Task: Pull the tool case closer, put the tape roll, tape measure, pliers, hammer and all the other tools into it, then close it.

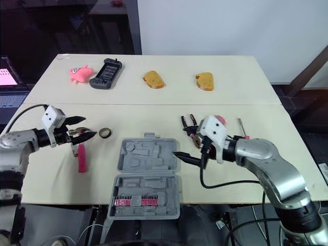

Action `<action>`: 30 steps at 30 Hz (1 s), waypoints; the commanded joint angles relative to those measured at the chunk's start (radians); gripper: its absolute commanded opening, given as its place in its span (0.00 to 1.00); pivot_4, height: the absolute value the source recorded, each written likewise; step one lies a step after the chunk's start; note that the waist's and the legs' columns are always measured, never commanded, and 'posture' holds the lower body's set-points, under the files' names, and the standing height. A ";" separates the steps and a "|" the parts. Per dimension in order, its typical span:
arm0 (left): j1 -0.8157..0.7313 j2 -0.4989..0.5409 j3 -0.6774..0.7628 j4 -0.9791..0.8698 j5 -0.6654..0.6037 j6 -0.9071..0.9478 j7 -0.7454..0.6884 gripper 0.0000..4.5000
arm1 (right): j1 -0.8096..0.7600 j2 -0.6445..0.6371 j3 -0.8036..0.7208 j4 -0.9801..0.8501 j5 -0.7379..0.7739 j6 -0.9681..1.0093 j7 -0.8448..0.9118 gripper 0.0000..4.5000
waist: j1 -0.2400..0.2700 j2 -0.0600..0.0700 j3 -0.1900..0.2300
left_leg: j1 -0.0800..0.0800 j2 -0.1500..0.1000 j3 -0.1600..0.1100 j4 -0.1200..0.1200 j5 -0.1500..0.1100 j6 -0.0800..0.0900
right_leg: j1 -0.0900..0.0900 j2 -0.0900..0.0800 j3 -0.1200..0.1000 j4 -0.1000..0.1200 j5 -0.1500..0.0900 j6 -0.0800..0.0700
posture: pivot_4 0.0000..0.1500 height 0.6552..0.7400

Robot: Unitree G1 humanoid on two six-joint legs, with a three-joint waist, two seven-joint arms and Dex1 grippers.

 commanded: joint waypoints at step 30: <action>-0.397 -0.134 -0.341 0.529 0.473 -0.295 0.056 0.99 | -0.068 0.096 0.130 0.033 -0.140 0.003 -0.079 1.00 | 0.006 0.000 0.000 | -0.010 0.000 -0.001 0.015 -0.003 0.005 | -0.005 -0.001 0.000 0.006 0.002 0.003 | 1.00 1.00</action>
